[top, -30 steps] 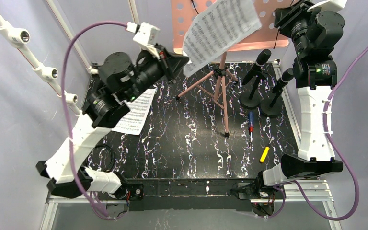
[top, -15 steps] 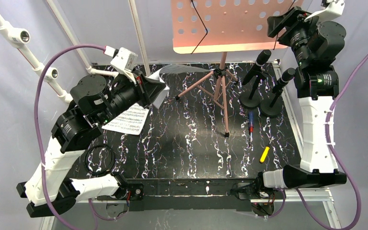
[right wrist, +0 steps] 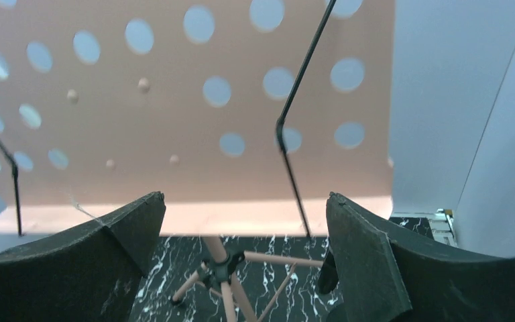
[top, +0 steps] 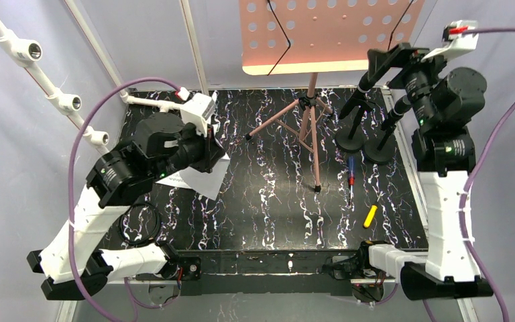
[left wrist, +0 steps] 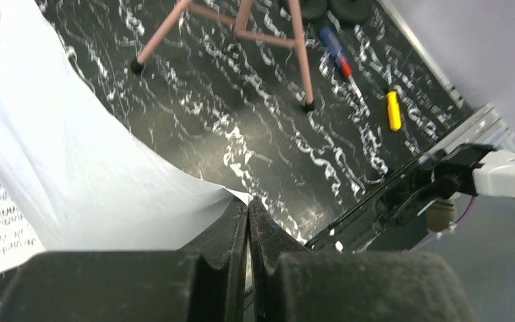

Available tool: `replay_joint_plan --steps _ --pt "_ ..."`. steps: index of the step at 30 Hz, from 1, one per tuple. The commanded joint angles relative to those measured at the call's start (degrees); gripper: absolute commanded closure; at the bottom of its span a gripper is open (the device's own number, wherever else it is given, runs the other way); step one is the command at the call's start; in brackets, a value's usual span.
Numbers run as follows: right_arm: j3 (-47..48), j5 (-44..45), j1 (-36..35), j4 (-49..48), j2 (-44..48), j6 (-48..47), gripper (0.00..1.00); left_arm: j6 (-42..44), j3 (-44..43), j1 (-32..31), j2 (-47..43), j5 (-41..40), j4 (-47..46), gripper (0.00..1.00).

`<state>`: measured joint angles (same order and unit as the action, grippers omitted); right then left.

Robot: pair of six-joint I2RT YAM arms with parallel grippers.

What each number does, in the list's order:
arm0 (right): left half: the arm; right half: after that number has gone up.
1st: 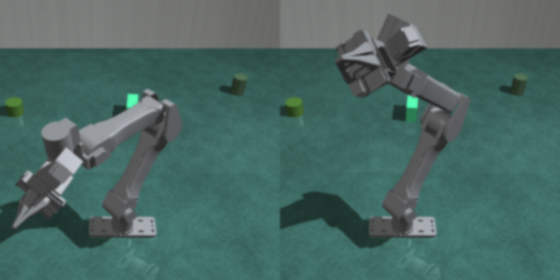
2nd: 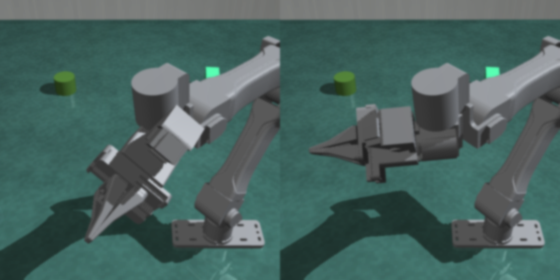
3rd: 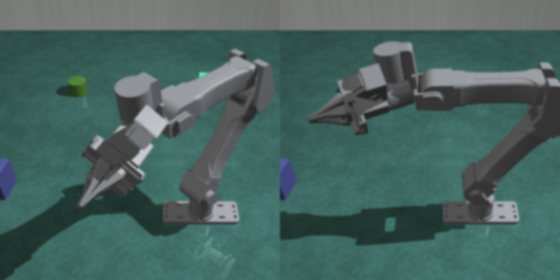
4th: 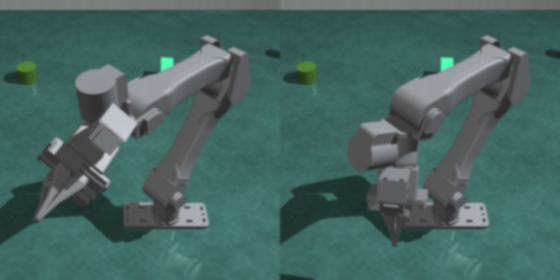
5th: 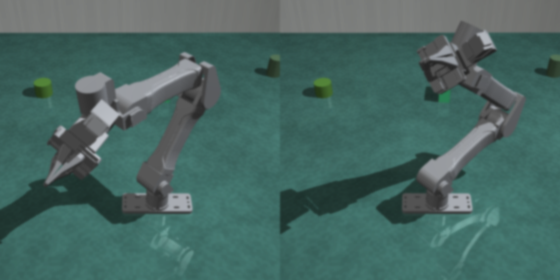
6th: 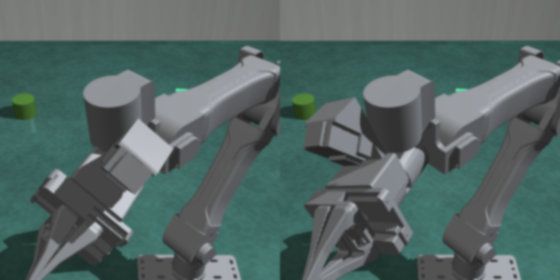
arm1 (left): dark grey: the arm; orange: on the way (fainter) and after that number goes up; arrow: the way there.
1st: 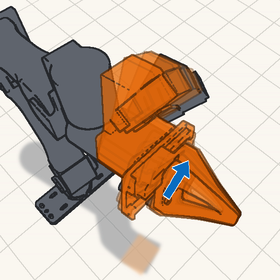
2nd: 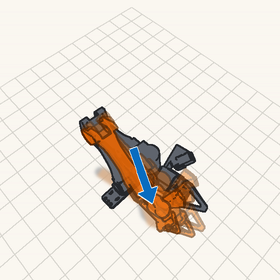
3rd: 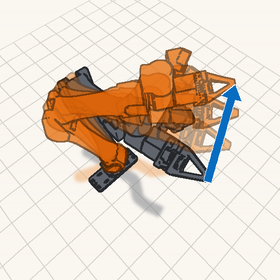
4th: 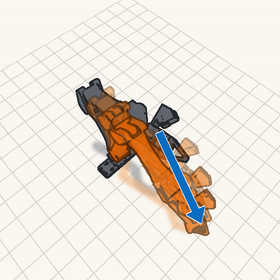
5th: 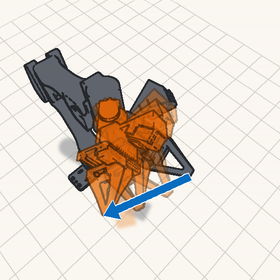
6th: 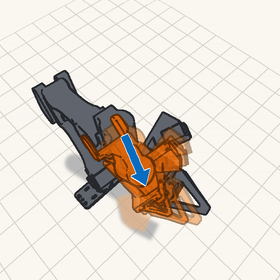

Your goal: Pack up the instrument practice props

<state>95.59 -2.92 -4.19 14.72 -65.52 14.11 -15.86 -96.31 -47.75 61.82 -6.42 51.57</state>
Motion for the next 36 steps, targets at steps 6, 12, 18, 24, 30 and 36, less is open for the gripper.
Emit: replay_joint_plan --steps 6,12,18,24,30,36 --pt "-19.85 9.45 -6.39 -15.02 16.67 -6.39 0.01 -0.42 2.19 0.69 4.80 -0.50 2.95 1.00" --pt "-30.49 15.46 -9.64 -20.92 25.37 -9.42 0.01 0.06 4.92 3.05 10.02 4.42 -0.90 1.00" --pt "-35.61 19.18 -14.15 -22.69 29.34 -12.60 0.01 2.10 5.60 6.52 13.46 10.21 -4.73 1.00" --pt "-38.31 22.27 -18.31 -24.21 31.44 -16.20 0.01 4.33 0.92 8.67 19.00 14.26 -7.98 1.00" --pt "-38.89 25.03 -21.12 -23.18 33.23 -18.45 0.01 -0.13 9.54 18.43 16.30 21.16 -16.56 1.00" --pt "-40.04 24.78 -21.69 -21.49 33.22 -18.16 0.01 1.57 15.84 25.89 14.86 18.83 -15.04 1.00"
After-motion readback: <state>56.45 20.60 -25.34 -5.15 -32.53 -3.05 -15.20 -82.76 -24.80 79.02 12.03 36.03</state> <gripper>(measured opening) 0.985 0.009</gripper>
